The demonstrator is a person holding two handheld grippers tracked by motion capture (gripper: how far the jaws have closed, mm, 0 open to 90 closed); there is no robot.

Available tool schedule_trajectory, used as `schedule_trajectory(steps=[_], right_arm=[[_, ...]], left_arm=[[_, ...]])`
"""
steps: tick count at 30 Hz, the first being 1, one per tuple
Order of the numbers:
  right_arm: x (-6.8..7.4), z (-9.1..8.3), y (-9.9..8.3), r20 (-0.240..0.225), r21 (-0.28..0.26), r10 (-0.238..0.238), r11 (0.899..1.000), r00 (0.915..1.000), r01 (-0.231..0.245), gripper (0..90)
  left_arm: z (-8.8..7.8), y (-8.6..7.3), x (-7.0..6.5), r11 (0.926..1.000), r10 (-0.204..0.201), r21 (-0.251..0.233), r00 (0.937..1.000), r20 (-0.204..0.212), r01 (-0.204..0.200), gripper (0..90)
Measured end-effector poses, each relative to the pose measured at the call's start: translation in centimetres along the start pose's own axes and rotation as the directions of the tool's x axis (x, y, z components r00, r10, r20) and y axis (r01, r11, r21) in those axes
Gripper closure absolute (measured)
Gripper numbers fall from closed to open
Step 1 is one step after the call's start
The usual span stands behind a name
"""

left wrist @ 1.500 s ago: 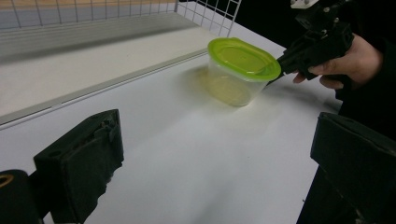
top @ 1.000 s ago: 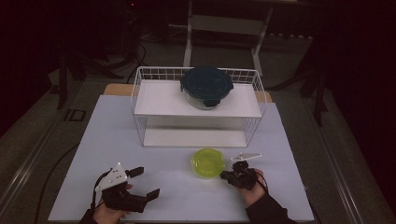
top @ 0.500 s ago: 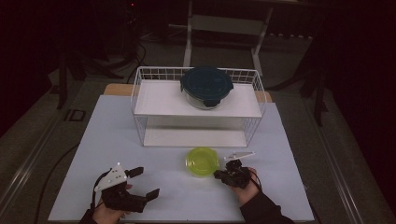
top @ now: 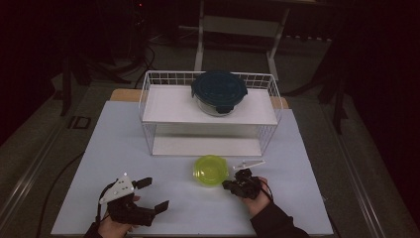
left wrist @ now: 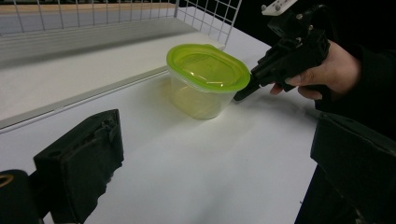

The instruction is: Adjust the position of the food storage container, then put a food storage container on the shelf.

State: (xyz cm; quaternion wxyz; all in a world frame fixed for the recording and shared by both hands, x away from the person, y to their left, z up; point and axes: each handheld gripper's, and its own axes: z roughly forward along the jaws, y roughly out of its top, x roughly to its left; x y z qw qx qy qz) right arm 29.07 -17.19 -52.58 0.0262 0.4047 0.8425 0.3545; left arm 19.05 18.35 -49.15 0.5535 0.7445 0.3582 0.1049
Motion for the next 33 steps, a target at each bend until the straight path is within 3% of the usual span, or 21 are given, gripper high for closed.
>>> schedule_trajectory(steps=[10,18,19,24,28,33], right_arm=[[0.1,-1.7,-0.9,0.029,0.009,-0.023,1.000,0.9993,0.023,71.6],[0.4,-3.7,-1.2,0.047,-0.022,-0.033,0.999,0.9984,0.034,59.0],[0.5,-4.4,-1.1,0.047,-0.043,-0.031,0.999,0.9984,0.033,54.9],[0.3,-5.8,-0.6,0.038,-0.094,0.000,0.996,0.9993,0.004,47.4],[-0.3,-6.8,0.0,-0.004,-0.137,0.055,0.989,0.9985,-0.055,45.2],[-1.0,-7.5,0.8,-0.049,-0.165,0.106,0.980,0.9932,-0.112,42.3]], left_arm=[[-0.2,0.2,0.0,0.9998,-0.001,-0.019,1.0000,-0.007,0.000,2.2],[0.0,0.4,0.3,0.9995,-0.016,-0.028,0.9998,-0.007,0.016,2.2],[0.1,0.5,0.5,0.9992,-0.020,-0.034,0.9995,-0.024,0.019,2.2],[0.7,1.1,1.2,0.9980,-0.048,-0.042,0.9984,-0.028,0.047,2.2],[1.3,2.1,1.7,0.9938,-0.093,-0.062,0.9956,-0.009,0.092,2.2],[2.4,3.3,2.3,0.9881,-0.153,-0.010,0.9878,0.026,0.154,2.2]])
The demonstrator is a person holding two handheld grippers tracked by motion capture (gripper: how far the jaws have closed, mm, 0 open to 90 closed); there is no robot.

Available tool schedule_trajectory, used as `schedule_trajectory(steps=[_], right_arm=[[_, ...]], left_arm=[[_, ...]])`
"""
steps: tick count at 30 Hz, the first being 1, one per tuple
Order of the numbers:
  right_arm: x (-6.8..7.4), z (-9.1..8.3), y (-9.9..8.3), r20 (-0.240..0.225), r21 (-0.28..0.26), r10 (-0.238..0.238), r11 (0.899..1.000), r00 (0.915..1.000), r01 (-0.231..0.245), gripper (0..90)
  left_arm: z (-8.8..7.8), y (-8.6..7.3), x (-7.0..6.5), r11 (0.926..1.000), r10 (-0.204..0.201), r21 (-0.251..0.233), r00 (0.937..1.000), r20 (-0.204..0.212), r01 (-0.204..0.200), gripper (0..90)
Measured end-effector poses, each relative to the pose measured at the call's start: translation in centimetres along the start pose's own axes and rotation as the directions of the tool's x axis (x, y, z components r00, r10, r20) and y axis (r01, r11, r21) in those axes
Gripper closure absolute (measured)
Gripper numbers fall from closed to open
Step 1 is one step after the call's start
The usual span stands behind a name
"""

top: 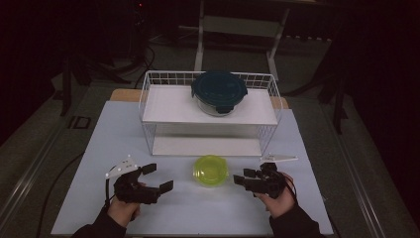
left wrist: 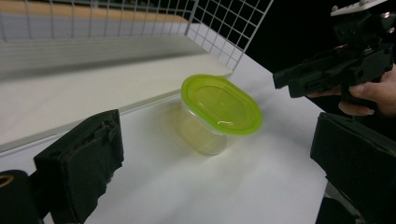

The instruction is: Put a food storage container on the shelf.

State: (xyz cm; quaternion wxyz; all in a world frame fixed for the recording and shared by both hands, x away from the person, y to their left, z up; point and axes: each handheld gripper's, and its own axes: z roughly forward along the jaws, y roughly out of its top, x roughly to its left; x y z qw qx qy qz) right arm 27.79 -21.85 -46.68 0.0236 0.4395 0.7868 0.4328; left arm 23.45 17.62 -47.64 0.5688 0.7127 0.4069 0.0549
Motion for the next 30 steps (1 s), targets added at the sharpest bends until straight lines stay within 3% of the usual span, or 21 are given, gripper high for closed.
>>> schedule_trajectory(steps=[3,8,12,15,17,18,19,20,23,26,30], right_arm=[[-0.3,0.0,0.6,-0.043,-0.006,0.042,0.999,0.9982,-0.042,41.6],[-0.7,0.5,1.2,-0.062,0.009,0.076,0.997,0.9952,-0.076,41.4],[-1.2,1.0,1.5,-0.080,0.017,0.111,0.994,0.9906,-0.110,41.5],[-1.6,2.0,1.9,-0.107,0.039,0.159,0.987,0.9814,-0.156,42.0],[-1.7,2.5,2.0,-0.116,0.052,0.177,0.984,0.9774,-0.171,43.4],[-1.7,2.5,2.0,-0.116,0.052,0.177,0.984,0.9774,-0.171,43.4],[-1.7,3.0,2.1,-0.114,0.064,0.186,0.982,0.9760,-0.179,47.1],[-1.6,3.3,2.2,-0.112,0.071,0.188,0.981,0.9758,-0.181,47.4],[-1.7,4.0,2.2,-0.100,0.084,0.199,0.978,0.9748,-0.191,51.2],[-1.9,4.7,2.2,-0.091,0.098,0.215,0.974,0.9724,-0.206,54.3],[-2.2,5.1,2.2,-0.087,0.110,0.229,0.969,0.9694,-0.219,57.8]], left_arm=[[1.0,0.6,0.2,0.9987,-0.025,0.045,0.9995,0.018,0.024,2.3],[2.9,1.6,0.5,0.9924,-0.056,0.112,0.9973,0.047,0.051,2.4],[4.0,1.9,0.6,0.9870,-0.098,0.133,0.9935,0.059,0.090,2.4],[5.9,2.1,0.8,0.9739,-0.144,0.188,0.9867,0.076,0.127,2.5],[6.8,2.1,1.1,0.9616,-0.185,0.218,0.9808,0.064,0.167,3.5],[6.8,2.1,1.1,0.9616,-0.185,0.218,0.9808,0.064,0.167,3.8],[7.5,1.9,1.7,0.9443,-0.247,0.238,0.9672,0.057,0.227,6.1],[7.8,1.7,2.0,0.9350,-0.278,0.240,0.9597,0.041,0.261,8.2],[8.4,1.3,2.7,0.9154,-0.340,0.246,0.9390,0.049,0.319,15.9],[9.1,1.1,3.2,0.8995,-0.378,0.253,0.9248,0.042,0.356,27.1],[9.9,1.1,3.3,0.8841,-0.406,0.273,0.9127,0.046,0.379,39.5]])
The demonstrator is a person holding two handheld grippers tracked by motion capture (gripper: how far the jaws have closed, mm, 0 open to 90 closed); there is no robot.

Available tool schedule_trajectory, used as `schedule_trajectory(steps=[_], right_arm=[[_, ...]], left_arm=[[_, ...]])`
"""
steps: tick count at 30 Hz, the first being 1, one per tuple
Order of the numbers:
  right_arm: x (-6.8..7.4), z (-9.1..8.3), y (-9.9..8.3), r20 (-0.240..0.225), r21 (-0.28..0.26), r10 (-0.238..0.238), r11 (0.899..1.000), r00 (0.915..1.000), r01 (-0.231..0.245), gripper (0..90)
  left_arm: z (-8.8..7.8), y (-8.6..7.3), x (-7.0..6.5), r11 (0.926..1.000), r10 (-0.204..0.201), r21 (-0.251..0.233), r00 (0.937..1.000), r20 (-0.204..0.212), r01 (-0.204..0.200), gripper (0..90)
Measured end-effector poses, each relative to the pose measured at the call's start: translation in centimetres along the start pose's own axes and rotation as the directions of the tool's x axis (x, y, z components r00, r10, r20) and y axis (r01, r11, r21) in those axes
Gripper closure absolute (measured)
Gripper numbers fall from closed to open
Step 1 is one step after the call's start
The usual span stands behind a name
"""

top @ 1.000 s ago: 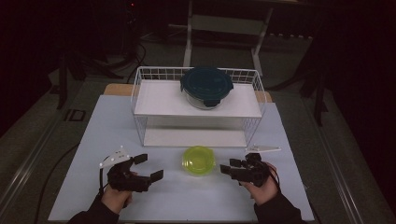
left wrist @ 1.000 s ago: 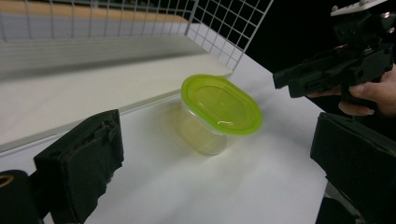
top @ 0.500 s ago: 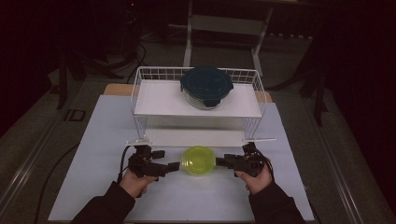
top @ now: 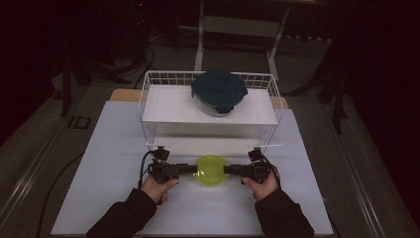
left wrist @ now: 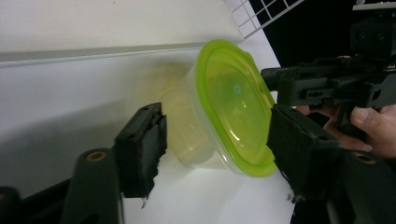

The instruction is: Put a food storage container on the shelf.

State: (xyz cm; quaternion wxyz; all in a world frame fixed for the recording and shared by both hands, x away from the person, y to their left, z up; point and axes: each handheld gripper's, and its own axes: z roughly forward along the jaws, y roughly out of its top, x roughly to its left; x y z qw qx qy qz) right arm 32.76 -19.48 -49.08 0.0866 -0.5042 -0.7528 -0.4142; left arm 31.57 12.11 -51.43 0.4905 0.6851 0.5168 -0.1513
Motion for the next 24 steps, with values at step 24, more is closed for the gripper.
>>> schedule_trajectory(steps=[24], right_arm=[[-0.1,0.6,0.1,-0.059,0.072,0.054,0.996,0.9968,-0.050,77.0]], left_arm=[[0.7,-0.3,-0.4,0.9970,-0.049,0.061,0.9988,0.006,0.048,75.8]])
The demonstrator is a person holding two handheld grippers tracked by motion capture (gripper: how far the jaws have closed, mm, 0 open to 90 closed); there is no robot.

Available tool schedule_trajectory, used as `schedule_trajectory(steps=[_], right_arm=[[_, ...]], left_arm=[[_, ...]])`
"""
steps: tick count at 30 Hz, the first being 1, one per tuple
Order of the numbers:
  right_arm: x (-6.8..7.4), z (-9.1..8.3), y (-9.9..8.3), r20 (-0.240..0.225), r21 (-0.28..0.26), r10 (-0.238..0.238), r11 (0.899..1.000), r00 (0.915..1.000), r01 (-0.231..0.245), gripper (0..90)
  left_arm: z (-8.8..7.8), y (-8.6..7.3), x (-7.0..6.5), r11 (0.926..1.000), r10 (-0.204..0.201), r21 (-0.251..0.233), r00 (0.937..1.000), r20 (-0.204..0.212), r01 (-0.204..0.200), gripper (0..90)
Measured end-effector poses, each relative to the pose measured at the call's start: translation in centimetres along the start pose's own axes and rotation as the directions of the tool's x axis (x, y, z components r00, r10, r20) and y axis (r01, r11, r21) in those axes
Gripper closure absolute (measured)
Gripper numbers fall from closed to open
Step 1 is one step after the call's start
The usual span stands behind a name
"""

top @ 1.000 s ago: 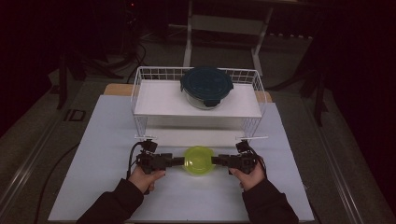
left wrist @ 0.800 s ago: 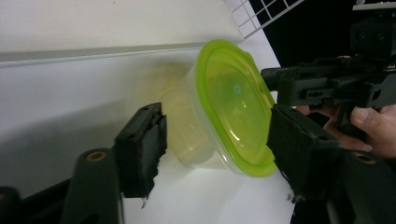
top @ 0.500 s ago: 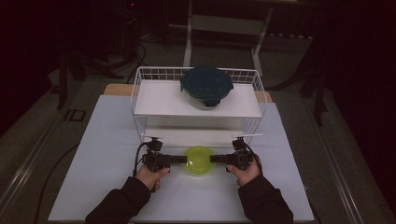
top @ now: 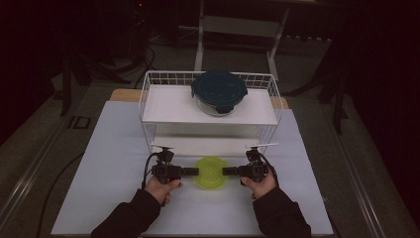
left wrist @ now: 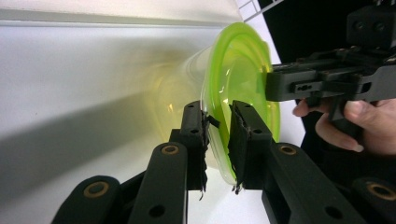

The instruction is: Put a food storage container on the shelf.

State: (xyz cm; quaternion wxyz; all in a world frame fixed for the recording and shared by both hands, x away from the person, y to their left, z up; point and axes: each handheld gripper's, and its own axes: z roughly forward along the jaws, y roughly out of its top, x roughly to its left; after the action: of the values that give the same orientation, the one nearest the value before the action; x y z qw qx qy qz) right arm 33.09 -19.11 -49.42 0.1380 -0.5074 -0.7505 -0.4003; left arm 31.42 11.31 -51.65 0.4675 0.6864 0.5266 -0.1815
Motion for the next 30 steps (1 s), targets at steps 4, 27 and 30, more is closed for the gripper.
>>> schedule_trajectory(steps=[4,27,30], right_arm=[[0.4,-0.2,-0.4,-0.011,-0.004,0.007,1.000,0.9999,-0.007,79.4],[3.7,-3.2,-0.9,0.023,-0.073,-0.089,0.993,0.9958,0.090,80.8],[4.2,-3.6,-0.9,0.023,-0.077,-0.096,0.992,0.9951,0.098,80.8]], left_arm=[[-0.2,-0.3,-0.5,0.9996,0.027,0.009,0.9994,-0.021,-0.027,77.3],[-3.0,0.4,-4.6,0.9918,0.127,-0.015,0.9919,-0.008,-0.127,80.5],[-3.4,0.4,-5.1,0.9905,0.135,-0.022,0.9908,-0.004,-0.135,80.6]])
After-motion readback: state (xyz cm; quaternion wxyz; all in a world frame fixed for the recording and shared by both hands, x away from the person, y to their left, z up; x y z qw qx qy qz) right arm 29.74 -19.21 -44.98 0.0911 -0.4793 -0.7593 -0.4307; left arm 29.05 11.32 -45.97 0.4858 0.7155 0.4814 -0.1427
